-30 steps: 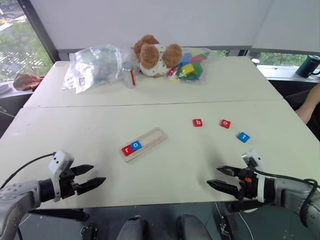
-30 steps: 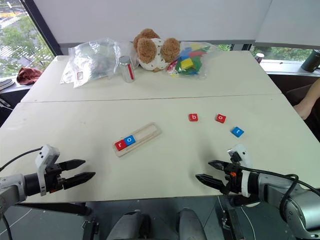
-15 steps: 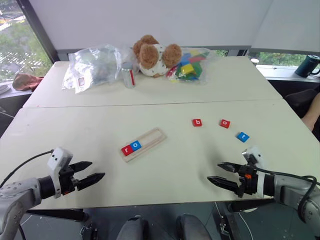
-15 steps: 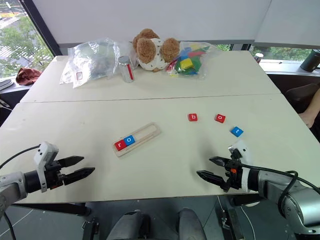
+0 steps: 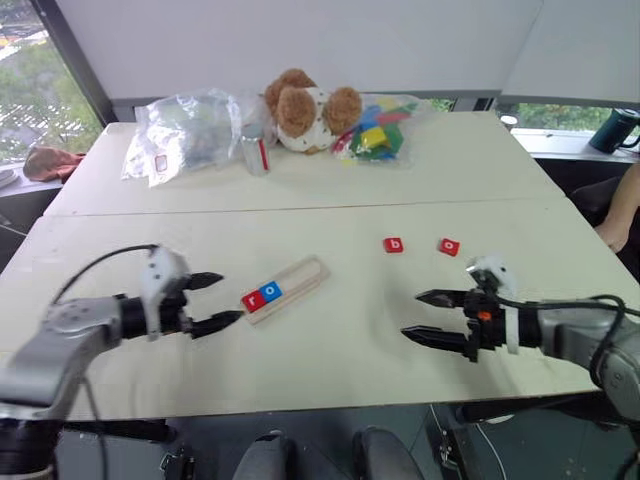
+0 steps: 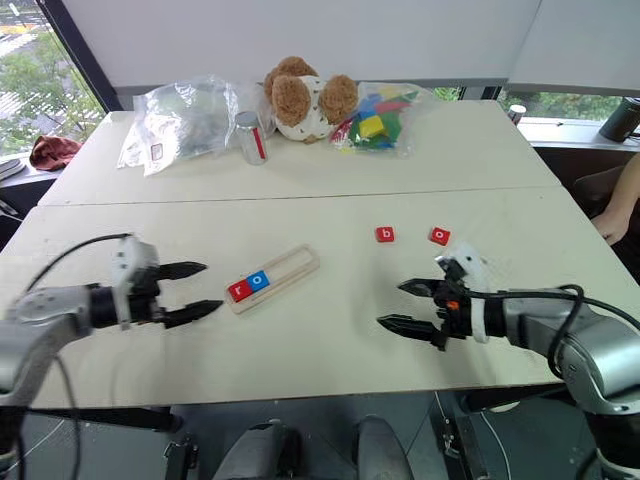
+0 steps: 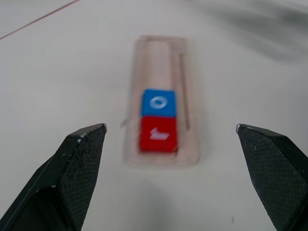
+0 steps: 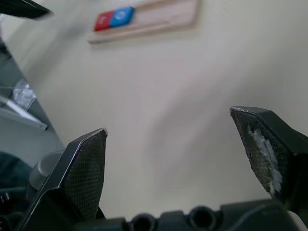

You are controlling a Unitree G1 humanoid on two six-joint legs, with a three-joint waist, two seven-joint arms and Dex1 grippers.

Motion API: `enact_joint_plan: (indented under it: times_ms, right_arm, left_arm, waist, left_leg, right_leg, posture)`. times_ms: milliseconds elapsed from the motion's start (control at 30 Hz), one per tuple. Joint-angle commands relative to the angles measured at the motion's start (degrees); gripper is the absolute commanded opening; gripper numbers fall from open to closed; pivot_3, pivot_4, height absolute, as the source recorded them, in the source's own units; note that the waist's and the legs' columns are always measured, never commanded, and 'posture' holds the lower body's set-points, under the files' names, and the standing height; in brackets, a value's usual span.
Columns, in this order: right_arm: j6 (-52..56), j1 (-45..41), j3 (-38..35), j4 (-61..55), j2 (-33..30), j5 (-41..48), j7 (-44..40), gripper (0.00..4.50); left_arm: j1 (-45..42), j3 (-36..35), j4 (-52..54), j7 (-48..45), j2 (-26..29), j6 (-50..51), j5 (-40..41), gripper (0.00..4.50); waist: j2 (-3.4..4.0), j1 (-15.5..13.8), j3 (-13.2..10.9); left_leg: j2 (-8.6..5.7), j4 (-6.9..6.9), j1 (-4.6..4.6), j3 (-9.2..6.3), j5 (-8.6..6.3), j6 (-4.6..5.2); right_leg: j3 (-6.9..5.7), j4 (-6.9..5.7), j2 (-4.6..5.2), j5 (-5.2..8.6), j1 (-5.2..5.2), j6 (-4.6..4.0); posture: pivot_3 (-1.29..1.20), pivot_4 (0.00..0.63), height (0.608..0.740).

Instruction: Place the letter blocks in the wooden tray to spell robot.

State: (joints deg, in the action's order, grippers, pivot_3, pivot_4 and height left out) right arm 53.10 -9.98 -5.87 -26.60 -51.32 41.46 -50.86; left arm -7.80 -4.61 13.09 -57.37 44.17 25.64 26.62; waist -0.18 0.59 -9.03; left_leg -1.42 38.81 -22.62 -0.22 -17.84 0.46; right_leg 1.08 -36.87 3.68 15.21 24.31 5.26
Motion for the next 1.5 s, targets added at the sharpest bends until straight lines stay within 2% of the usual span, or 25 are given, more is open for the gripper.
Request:
enact_joint_plan:
  times_ms: [33, 167, 400, 667, 800, 967, 1067, 1233, 1367, 1500]
  right_arm:
    - [-0.3, -2.0, 3.3, -2.5, 0.0, -0.8, -0.1, 4.44]
    - [-0.1, -3.2, 4.3, -3.0, 2.0, -0.2, 2.0, 4.44]
    - [0.0, -2.4, 4.8, -4.3, 3.5, 0.0, 3.8, 4.44]
    - [-0.5, -1.9, 4.7, -3.9, 3.7, -0.3, 4.6, 4.44]
    - [-0.4, -2.4, 4.6, -3.6, 4.0, -0.3, 4.9, 4.50]
    - [-0.4, -1.1, 4.1, -3.8, 3.7, -0.5, 5.0, 4.50]
    - [-0.3, 0.0, 2.8, -3.6, 3.8, -0.4, 5.8, 4.50]
    - [-2.0, 3.1, -1.3, -0.2, 2.3, -2.3, 6.3, 4.50]
    - [-3.9, 6.3, -5.2, 1.4, 2.0, -4.8, 8.4, 4.50]
    - [-6.3, 9.0, -6.2, 1.9, 2.5, -10.4, 13.0, 4.50]
  left_arm:
    - [-2.5, 3.9, -4.1, 0.4, -2.5, -7.2, -5.2, 4.50]
    - [-5.0, 5.9, -9.5, 0.5, -5.5, -11.2, -7.7, 4.50]
    - [-6.8, 8.5, -18.4, 0.3, -7.5, -18.9, -13.3, 4.50]
    - [-5.3, 10.0, -20.6, -2.2, -7.5, -19.8, -14.9, 4.50]
    - [-5.9, 10.3, -22.4, -2.5, -8.2, -20.8, -15.4, 3.20]
    - [-7.0, 10.0, -24.7, -2.8, -8.7, -21.6, -15.0, 3.11]
    - [-10.8, 10.4, -26.3, -5.6, -8.5, -22.5, -14.3, 3.11]
    - [-21.5, 15.6, -33.9, -15.0, -9.3, -30.0, -17.3, 3.11]
    - [-30.0, 19.2, -45.1, -20.5, -13.8, -37.2, -19.5, 3.11]
    - [-36.2, 20.9, -56.7, -21.5, -19.5, -43.3, -22.4, 3.11]
  waist:
    - [0.00, 0.0, 0.0]
    - [-0.01, 0.0, 0.0]
    - [-0.01, -0.1, 0.0]
    - [-0.02, 0.0, 0.0]
    - [-0.02, -0.1, 0.0]
    - [-0.01, -0.2, 0.0]
    - [-0.02, -0.6, 0.0]
    - [-0.03, -1.6, 0.0]
    - [-0.04, -1.4, 0.0]
    - [-0.06, -1.1, 0.0]
  left_leg:
    - [0.00, -0.01, -0.03, 0.00, 0.00, 0.00]
    - [0.00, 0.08, -0.22, -0.01, 0.01, 0.00]
    - [-0.01, 0.22, -0.27, -0.01, 0.00, 0.02]
    - [-0.01, 0.23, -0.26, -0.02, 0.00, 0.03]
    - [-0.01, 0.23, -0.25, -0.02, 0.00, 0.03]
    - [-0.01, 0.28, -0.17, -0.03, 0.01, 0.03]
    - [-0.01, 0.29, -0.12, -0.03, 0.01, 0.03]
    - [-0.05, 0.35, -0.14, -0.02, 0.01, 0.03]
    - [-0.11, 0.37, -0.27, -0.03, 0.00, 0.06]
    - [-0.10, 0.37, -0.28, 0.03, 0.01, 0.08]
  right_leg:
    - [-0.01, -0.02, 0.00, 0.00, 0.05, 0.01]
    - [-0.04, -0.02, -0.02, -0.01, 0.18, 0.01]
    - [-0.05, -0.04, -0.01, -0.01, 0.16, 0.02]
    - [-0.05, -0.07, -0.01, -0.01, 0.16, 0.02]
    - [-0.06, -0.08, -0.01, -0.01, 0.16, 0.02]
    - [-0.06, -0.10, -0.01, -0.01, 0.06, 0.03]
    - [-0.06, -0.13, -0.01, -0.02, 0.02, 0.03]
    - [-0.08, -0.14, -0.01, -0.02, 0.02, 0.03]
    - [-0.12, -0.09, -0.02, -0.02, 0.06, 0.04]
    - [-0.16, -0.13, -0.14, -0.02, 0.12, 0.05]
  posture:
    - [0.00, 0.150, 0.740]
    - [0.00, 0.150, 0.740]
    - [0.00, 0.150, 0.740]
    - [0.00, 0.150, 0.740]
    - [0.00, 0.150, 0.740]
    - [0.00, 0.150, 0.740]
    - [0.00, 0.150, 0.740]
    - [0.00, 0.150, 0.740]
    - [0.00, 0.150, 0.740]
    - [0.00, 0.150, 0.740]
